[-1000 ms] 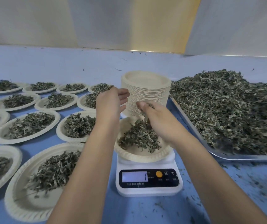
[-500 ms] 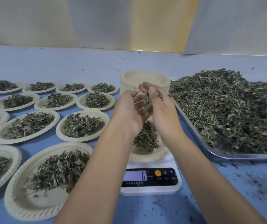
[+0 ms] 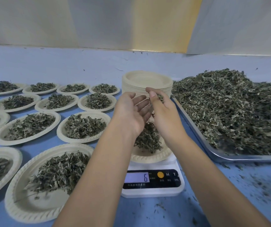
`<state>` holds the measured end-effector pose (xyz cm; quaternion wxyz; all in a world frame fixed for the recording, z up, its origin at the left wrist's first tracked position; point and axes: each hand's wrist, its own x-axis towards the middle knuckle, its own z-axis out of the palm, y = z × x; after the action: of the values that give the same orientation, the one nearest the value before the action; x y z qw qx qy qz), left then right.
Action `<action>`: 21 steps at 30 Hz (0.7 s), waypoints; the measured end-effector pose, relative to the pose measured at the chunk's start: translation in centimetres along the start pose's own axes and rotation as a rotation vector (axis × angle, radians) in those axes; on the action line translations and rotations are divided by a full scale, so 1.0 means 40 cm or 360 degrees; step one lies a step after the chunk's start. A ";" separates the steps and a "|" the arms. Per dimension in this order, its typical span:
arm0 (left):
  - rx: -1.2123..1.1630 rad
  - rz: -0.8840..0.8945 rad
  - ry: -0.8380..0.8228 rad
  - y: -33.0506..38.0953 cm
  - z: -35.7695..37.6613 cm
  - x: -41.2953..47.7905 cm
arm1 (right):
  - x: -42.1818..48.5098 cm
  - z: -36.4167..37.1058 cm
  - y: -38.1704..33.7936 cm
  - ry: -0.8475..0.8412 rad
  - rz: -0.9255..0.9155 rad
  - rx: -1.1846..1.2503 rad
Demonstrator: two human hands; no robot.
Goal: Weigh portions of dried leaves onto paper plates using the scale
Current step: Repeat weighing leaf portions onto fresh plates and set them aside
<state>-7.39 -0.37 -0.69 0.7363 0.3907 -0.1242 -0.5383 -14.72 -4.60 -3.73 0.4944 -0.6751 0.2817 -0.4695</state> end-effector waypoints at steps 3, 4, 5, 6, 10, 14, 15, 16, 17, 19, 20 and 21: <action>0.0004 0.0128 0.0086 0.017 -0.016 0.006 | 0.003 -0.007 0.009 0.0032 -0.0067 -0.0080; -0.0004 0.0168 0.0110 0.024 -0.021 0.007 | 0.003 -0.006 0.012 0.0036 -0.0095 -0.0124; -0.0016 0.0196 0.0126 0.030 -0.027 0.007 | 0.003 -0.006 0.015 0.0031 -0.0121 -0.0171; -0.0030 0.0214 0.0136 0.036 -0.031 0.008 | 0.003 -0.005 0.018 0.0018 -0.0142 -0.0221; -0.0076 0.0227 0.0163 0.049 -0.046 0.007 | 0.005 -0.005 0.033 -0.0042 -0.0135 -0.0412; -0.0115 0.0211 0.0166 0.051 -0.048 0.008 | 0.004 -0.008 0.053 -0.0238 -0.0036 -0.0775; -0.0108 0.0208 0.0172 0.051 -0.048 0.008 | 0.003 -0.010 0.052 -0.0302 -0.0006 -0.0834; -0.0096 0.0206 0.0177 0.051 -0.048 0.009 | 0.003 -0.012 0.049 -0.0339 0.0009 -0.0830; -0.0087 0.0205 0.0176 0.051 -0.048 0.008 | 0.004 -0.017 0.045 -0.0345 0.0009 -0.0787; -0.0089 0.0213 0.0165 0.051 -0.050 0.006 | 0.010 -0.030 0.035 -0.0301 0.0006 -0.0639; -0.0087 0.0223 0.0165 0.051 -0.051 0.005 | 0.012 -0.037 0.029 -0.0261 0.0021 -0.0540; -0.0080 0.0235 0.0170 0.052 -0.052 0.004 | 0.014 -0.043 0.025 -0.0202 0.0043 -0.0441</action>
<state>-4.64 0.65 -0.63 0.7892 0.3899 -0.0996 -0.4639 -15.97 -6.13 -4.34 0.4195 -0.7614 0.3211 -0.3758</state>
